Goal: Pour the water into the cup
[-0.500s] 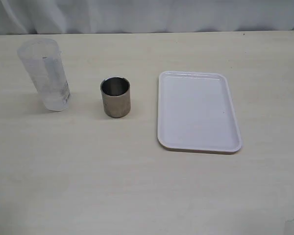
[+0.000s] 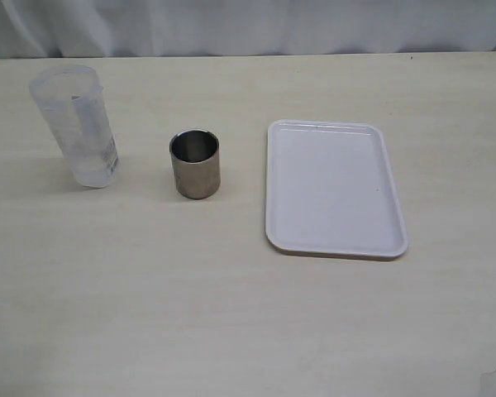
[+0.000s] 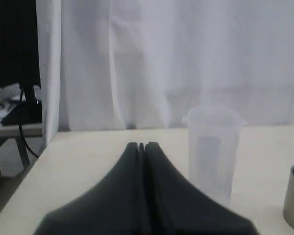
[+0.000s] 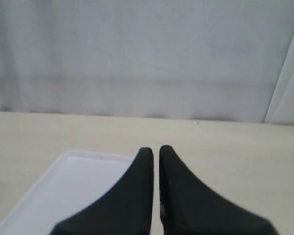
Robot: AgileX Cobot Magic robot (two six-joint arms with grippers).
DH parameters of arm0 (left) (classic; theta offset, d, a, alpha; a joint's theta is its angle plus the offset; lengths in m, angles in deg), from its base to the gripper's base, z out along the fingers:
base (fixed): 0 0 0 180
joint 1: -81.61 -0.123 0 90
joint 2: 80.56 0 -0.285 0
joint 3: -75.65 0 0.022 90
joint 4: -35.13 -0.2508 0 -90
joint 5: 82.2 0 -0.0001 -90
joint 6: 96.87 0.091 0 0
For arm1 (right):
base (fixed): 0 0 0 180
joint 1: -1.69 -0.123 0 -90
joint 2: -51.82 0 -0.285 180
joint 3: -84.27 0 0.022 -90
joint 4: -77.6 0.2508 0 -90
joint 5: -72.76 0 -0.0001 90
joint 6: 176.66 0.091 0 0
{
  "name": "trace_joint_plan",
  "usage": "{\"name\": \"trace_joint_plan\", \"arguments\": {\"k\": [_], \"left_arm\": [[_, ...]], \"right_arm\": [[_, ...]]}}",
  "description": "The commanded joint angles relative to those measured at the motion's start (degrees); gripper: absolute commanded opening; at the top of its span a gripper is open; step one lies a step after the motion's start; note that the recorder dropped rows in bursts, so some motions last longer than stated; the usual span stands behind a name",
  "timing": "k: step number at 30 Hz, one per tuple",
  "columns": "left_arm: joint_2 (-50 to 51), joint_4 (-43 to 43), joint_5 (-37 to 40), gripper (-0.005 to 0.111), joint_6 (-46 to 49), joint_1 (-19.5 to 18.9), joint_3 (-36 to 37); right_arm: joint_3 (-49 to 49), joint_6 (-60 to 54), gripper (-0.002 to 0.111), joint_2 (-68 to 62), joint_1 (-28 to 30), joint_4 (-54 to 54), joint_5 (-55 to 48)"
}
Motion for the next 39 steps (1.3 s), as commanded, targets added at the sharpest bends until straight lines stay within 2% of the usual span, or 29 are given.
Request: {"name": "trace_joint_plan", "arguments": {"k": [1, 6, 10, 13, 16, 19, 21, 23, 26, 28, 34, 39], "left_arm": [[-0.12, 0.25, -10.44, 0.000, -0.08, 0.01, 0.13], [-0.12, 0.25, -22.48, 0.000, -0.08, 0.01, 0.13], [-0.12, 0.25, -32.43, 0.000, -0.60, 0.01, 0.13], [-0.12, 0.25, -39.80, 0.000, -3.42, 0.01, 0.13], [-0.12, 0.77, -41.83, 0.001, -6.84, 0.01, 0.13], [-0.12, 0.77, -41.41, 0.015, -7.73, 0.01, -0.71], [-0.12, 0.77, -41.00, 0.031, -7.85, 0.01, -1.44], [-0.12, 0.77, -41.00, 0.055, -7.85, 0.01, -2.17], [-0.12, -0.83, -40.63, 0.091, -7.74, 0.01, -3.03], [0.57, -0.97, -40.63, 0.100, -7.74, 0.01, -3.36], [10.08, -1.90, -43.08, 0.101, -9.08, 0.01, -3.70], [21.83, -6.99, -44.03, 0.101, -9.64, 0.01, -3.70]], "right_arm": [[0.14, -0.18, 0.004, 0.28, 0.23, -0.22, 9.47], [0.14, 0.60, 0.004, 0.28, 0.23, -0.21, 21.47], [0.14, 15.17, 0.004, 0.28, 0.23, -0.21, 26.63], [0.14, 17.88, 0.005, 0.28, 0.23, -1.40, 29.39], [0.14, 18.29, 0.019, 0.28, 0.23, -3.93, 32.71], [0.14, 19.59, 0.047, 0.28, 0.23, -3.93, 35.29], [0.14, 19.95, 0.072, 0.28, 0.23, -3.51, 36.66], [0.14, 19.96, 0.086, -0.10, 0.23, -2.26, 37.39], [0.14, 19.96, 0.087, -1.73, 0.23, -2.00, 39.57], [0.14, 19.96, 0.087, -3.46, 0.23, -2.68, 42.13], [-5.93, 19.96, 0.087, -11.96, 0.23, -6.02, 40.96], [-9.44, 24.36, 0.087, -22.11, 0.23, -13.45, 41.33]]}}
